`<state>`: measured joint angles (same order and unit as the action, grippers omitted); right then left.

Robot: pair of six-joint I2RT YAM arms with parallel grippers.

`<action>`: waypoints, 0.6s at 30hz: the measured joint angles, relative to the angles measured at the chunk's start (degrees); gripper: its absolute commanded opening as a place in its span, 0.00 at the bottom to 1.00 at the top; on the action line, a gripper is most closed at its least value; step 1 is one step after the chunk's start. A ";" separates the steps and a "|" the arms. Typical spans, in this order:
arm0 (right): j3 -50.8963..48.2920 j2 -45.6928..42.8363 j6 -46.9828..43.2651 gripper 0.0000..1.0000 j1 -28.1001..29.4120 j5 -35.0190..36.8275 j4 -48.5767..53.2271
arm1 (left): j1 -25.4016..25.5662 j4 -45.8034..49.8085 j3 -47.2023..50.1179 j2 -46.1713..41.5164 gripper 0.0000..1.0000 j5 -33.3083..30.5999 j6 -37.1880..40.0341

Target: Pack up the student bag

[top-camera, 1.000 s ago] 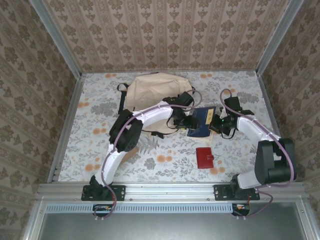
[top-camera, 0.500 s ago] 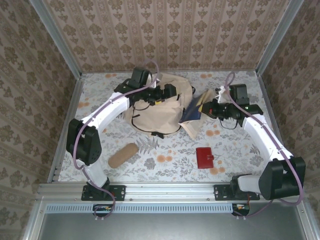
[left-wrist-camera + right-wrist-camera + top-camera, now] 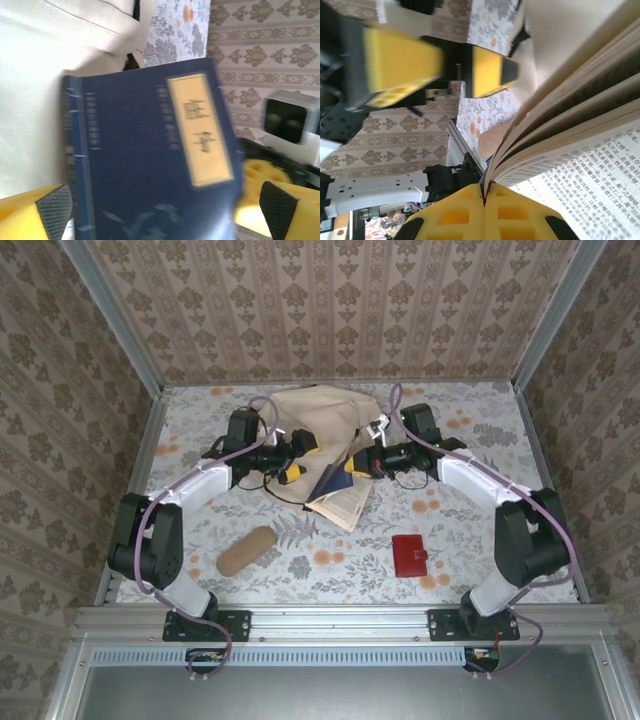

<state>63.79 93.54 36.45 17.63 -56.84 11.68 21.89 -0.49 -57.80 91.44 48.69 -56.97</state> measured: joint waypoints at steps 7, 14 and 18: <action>-0.42 3.72 -1.11 0.00 0.04 -0.63 -0.15 | -0.28 3.98 0.31 -0.13 0.98 -1.60 2.21; -0.37 4.31 -6.45 0.00 -0.11 2.56 6.67 | 0.13 8.87 -0.11 0.59 0.86 -3.34 5.86; -5.27 2.19 -7.74 0.00 -1.73 6.38 8.70 | 1.79 10.82 -1.51 3.17 0.80 -3.74 8.00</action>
<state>58.52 95.72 28.71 15.90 -50.46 20.38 23.68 10.33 -59.31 94.61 44.95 -48.97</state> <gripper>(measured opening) 0.062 0.819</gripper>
